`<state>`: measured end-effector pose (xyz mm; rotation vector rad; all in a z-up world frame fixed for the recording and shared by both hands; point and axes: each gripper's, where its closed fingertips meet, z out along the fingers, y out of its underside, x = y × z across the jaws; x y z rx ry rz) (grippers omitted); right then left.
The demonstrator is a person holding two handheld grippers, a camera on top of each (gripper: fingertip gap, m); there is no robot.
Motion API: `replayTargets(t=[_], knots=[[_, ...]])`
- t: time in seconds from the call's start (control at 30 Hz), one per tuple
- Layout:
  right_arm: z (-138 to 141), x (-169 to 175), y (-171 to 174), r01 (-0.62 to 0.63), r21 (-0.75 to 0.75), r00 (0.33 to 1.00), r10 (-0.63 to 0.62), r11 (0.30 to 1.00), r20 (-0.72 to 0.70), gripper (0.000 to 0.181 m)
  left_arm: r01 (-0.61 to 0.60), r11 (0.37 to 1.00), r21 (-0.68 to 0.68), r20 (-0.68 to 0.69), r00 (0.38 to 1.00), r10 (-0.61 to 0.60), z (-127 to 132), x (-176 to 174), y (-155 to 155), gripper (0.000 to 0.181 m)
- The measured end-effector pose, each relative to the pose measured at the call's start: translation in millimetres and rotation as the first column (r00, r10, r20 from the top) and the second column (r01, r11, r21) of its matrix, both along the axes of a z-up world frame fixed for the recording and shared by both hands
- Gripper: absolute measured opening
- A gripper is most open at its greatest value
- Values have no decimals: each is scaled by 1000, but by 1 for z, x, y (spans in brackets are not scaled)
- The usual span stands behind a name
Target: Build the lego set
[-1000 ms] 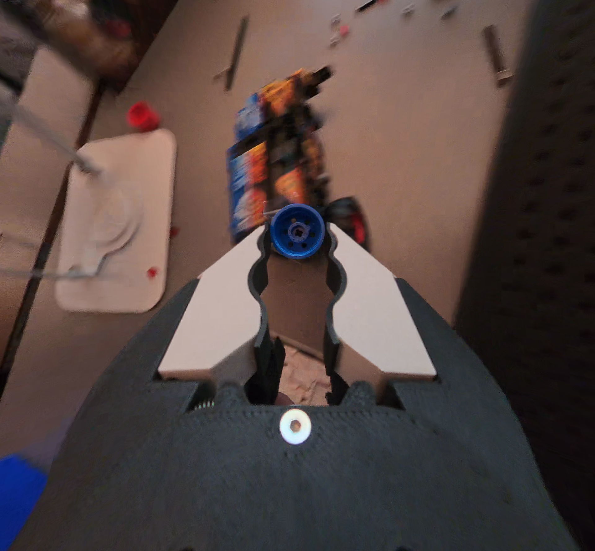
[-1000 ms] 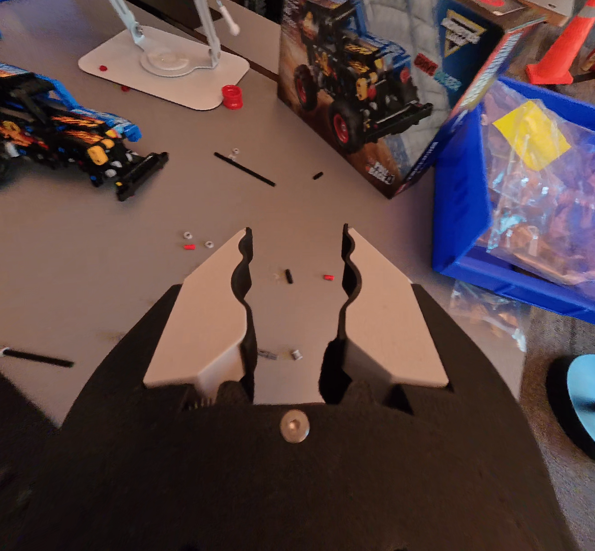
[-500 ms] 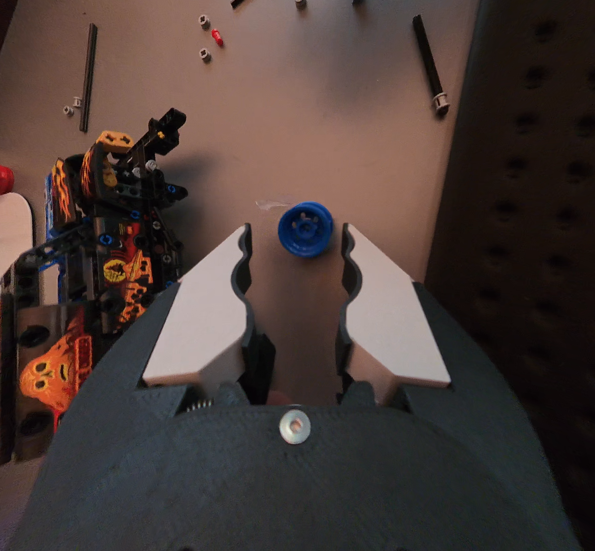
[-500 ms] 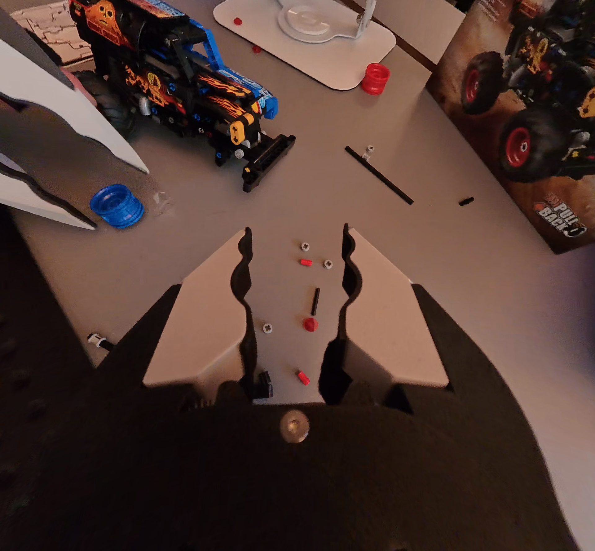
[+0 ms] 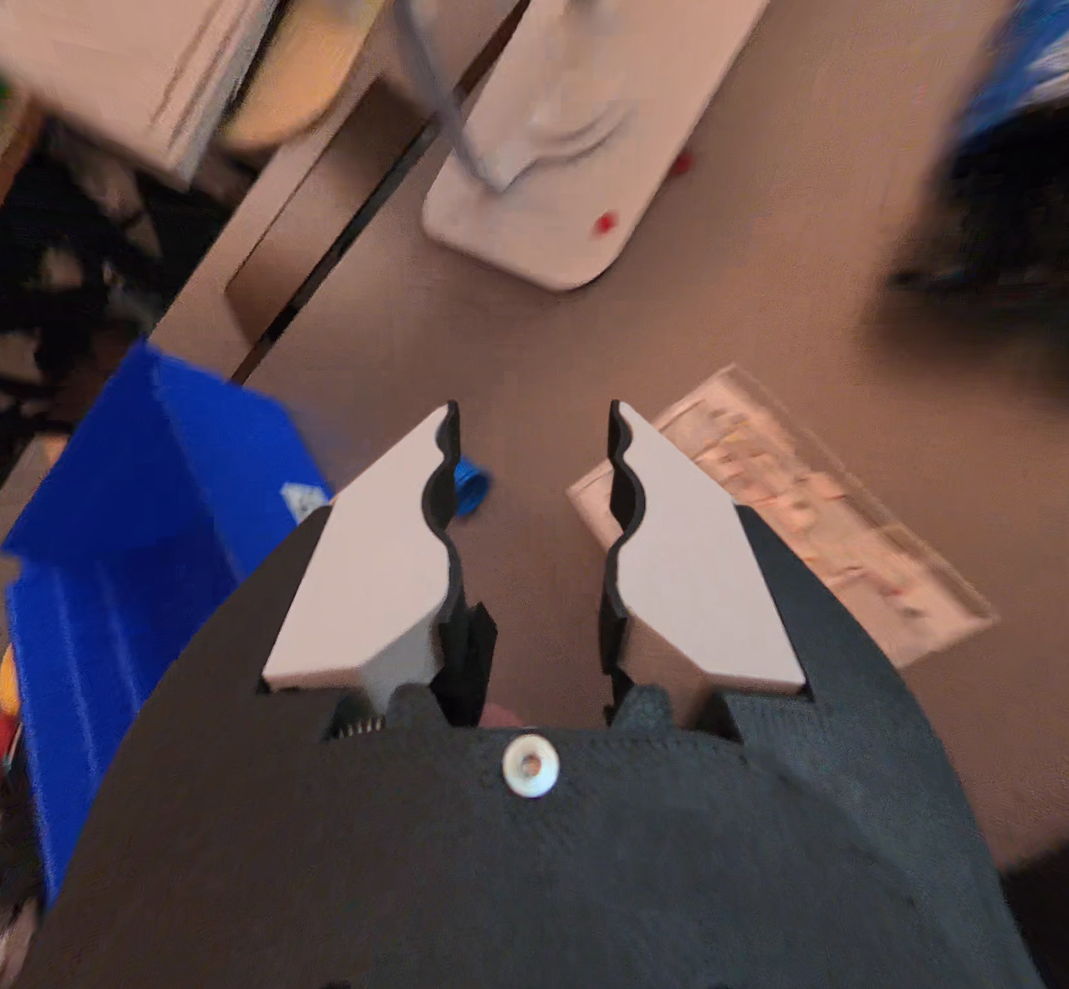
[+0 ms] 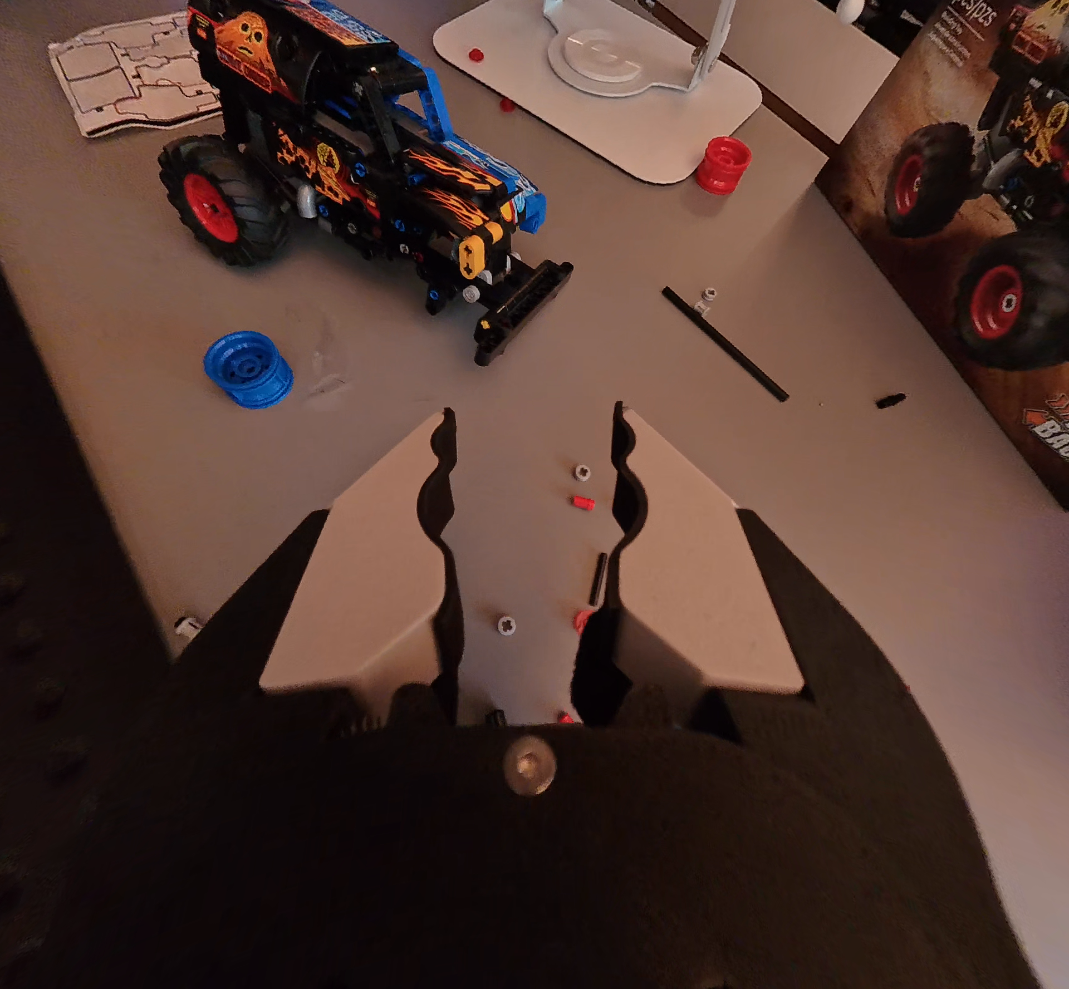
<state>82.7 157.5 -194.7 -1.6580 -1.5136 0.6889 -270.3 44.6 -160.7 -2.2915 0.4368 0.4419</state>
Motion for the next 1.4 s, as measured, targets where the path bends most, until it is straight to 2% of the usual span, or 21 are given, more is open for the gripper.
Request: replayTargets(t=[0.03,0.1,0.2,0.33,0.37,0.47,0.5,0.6,0.67,0.73,0.83,0.87,0.97,1.03,1.1,1.13,1.23,1.3,1.37,1.4], knots=[[0,-1,-1,-3,-7,1000,3,1000,-5,52,-52,998,-45,4,999,52,-11,-23,-1,54],[-1,-2,-1,-3,-14,1000,3,1000,-9,53,-58,992,-110,23,998,60,-31,-43,3,53],[-2,-3,0,-1,-17,1000,1,1000,-8,52,-123,970,-209,-157,983,90,-60,-82,6,53],[-6,-4,0,1,-26,1000,-1,1000,-5,51,-177,931,-318,-260,961,94,-88,-106,9,45],[-7,-4,1,0,-28,1000,0,1000,0,51,-180,924,-338,-266,960,90,-92,-108,9,36],[-10,-4,1,-1,-29,1000,2,1000,10,51,-182,922,-343,-280,956,85,-93,-110,12,31],[-11,-4,1,-1,-28,1000,1,1000,11,51,-177,925,-336,-277,957,83,-91,-109,13,23],[-12,-3,2,4,-32,1000,-3,999,8,51,-137,935,-327,-243,968,57,-83,-97,12,22],[-11,-2,3,6,-34,1000,-6,999,2,51,-104,947,-304,-222,974,36,-73,-83,11,22],[-10,0,3,9,-33,1000,-9,999,-1,50,-34,962,-272,-148,989,-7,-54,-53,6,22],[-10,1,3,10,-40,1000,-11,999,-10,50,186,955,-233,65,982,-175,-32,31,-10,22],[-10,1,3,10,-43,1000,-10,999,-11,50,264,938,-225,139,961,-238,-28,64,-17,22],[-11,1,1,4,-51,1000,-5,999,-13,50,484,833,-267,329,859,-393,-37,153,-49,22],[-11,0,0,-1,-53,1000,1,999,-14,50,591,750,-298,463,777,-428,-49,199,-69,22],[-10,-1,-2,-7,-55,1000,6,998,-18,50,642,702,-307,569,715,-405,-60,227,-77,23],[-10,-1,-3,-10,-58,1000,8,998,-21,50,655,684,-320,623,690,-369,-64,235,-80,23],[-10,0,-6,-14,-61,1000,12,998,-23,50,628,695,-350,719,656,-231,-75,240,-75,28],[-9,0,-6,-16,-61,1000,15,998,-28,49,564,725,-394,670,717,-193,-89,227,-66,47],[-9,1,-6,-18,-63,999,16,998,-31,49,540,750,-382,693,705,-155,-87,225,-61,53],[-9,1,-6,-18,-63,999,16,998,-32,49,526,757,-386,671,724,-161,-87,221,-60,56]])
